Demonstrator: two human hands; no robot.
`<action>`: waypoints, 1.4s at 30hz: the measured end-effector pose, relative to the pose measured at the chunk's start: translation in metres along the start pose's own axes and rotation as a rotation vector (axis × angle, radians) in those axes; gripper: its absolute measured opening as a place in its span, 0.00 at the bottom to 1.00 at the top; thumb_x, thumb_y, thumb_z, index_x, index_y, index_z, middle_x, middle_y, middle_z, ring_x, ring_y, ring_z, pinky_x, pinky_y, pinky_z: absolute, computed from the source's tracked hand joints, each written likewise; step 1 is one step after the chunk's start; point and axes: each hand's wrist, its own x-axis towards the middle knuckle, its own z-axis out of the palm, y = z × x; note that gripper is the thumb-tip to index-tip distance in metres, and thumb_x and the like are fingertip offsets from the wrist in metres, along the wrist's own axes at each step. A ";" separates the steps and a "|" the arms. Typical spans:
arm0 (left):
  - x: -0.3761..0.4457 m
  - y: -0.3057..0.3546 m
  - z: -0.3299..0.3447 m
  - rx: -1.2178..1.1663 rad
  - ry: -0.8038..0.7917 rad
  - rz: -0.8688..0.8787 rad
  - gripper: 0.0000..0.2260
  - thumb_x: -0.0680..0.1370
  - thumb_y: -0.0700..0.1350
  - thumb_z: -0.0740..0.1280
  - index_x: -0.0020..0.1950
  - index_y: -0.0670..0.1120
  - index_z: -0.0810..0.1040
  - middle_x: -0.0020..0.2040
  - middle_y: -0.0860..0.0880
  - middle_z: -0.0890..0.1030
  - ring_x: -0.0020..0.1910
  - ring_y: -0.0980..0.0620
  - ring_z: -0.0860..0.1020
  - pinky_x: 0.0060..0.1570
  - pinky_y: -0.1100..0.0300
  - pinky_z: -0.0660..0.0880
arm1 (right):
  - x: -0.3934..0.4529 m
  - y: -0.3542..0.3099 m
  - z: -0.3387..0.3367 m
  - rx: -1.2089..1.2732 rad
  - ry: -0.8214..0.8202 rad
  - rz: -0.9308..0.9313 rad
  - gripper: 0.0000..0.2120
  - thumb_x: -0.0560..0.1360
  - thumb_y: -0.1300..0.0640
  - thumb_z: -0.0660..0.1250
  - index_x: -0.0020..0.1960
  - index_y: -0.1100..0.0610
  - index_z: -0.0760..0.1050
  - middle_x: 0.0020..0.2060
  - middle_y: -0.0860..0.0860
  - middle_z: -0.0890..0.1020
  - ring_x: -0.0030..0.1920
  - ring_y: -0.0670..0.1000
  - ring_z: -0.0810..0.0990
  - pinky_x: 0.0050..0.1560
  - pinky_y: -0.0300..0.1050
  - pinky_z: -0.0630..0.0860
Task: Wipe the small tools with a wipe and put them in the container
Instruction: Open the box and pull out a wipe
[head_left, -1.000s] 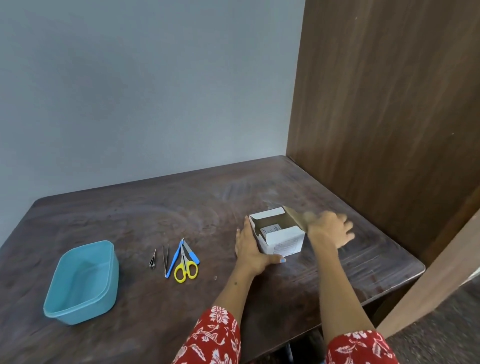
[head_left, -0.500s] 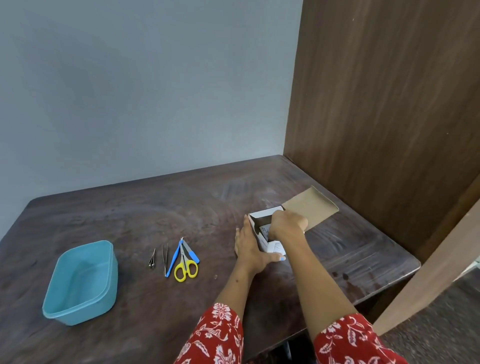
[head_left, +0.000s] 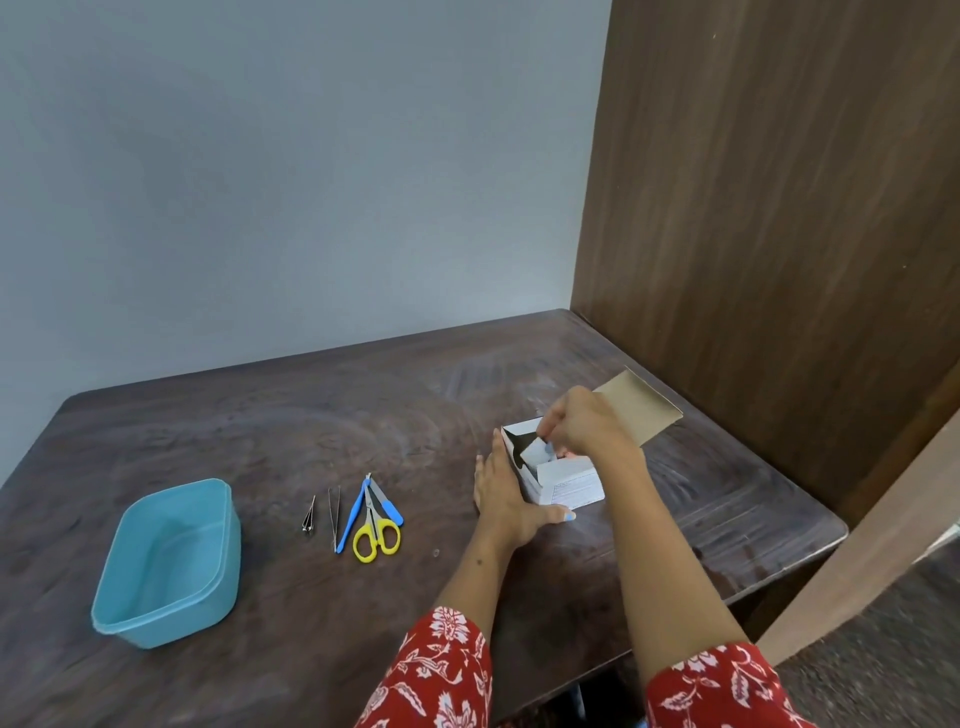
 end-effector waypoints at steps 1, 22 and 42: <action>0.001 -0.001 0.000 0.002 0.002 0.000 0.59 0.50 0.58 0.78 0.74 0.48 0.53 0.73 0.49 0.64 0.75 0.45 0.55 0.74 0.45 0.51 | -0.001 0.001 -0.005 0.037 -0.020 -0.016 0.13 0.69 0.74 0.64 0.43 0.60 0.83 0.43 0.56 0.83 0.40 0.51 0.81 0.37 0.40 0.77; 0.002 -0.004 0.002 0.007 -0.022 -0.005 0.58 0.57 0.52 0.80 0.76 0.48 0.46 0.76 0.50 0.57 0.76 0.45 0.46 0.75 0.46 0.49 | -0.005 0.018 -0.001 0.097 -0.177 -0.050 0.08 0.73 0.61 0.61 0.36 0.62 0.73 0.34 0.54 0.75 0.36 0.48 0.75 0.39 0.41 0.71; 0.003 -0.002 0.002 0.019 0.021 0.012 0.59 0.46 0.63 0.74 0.72 0.50 0.55 0.72 0.50 0.65 0.74 0.44 0.57 0.73 0.44 0.55 | -0.005 0.059 -0.025 1.177 1.155 0.274 0.12 0.77 0.54 0.63 0.57 0.60 0.73 0.45 0.51 0.77 0.42 0.46 0.78 0.46 0.40 0.76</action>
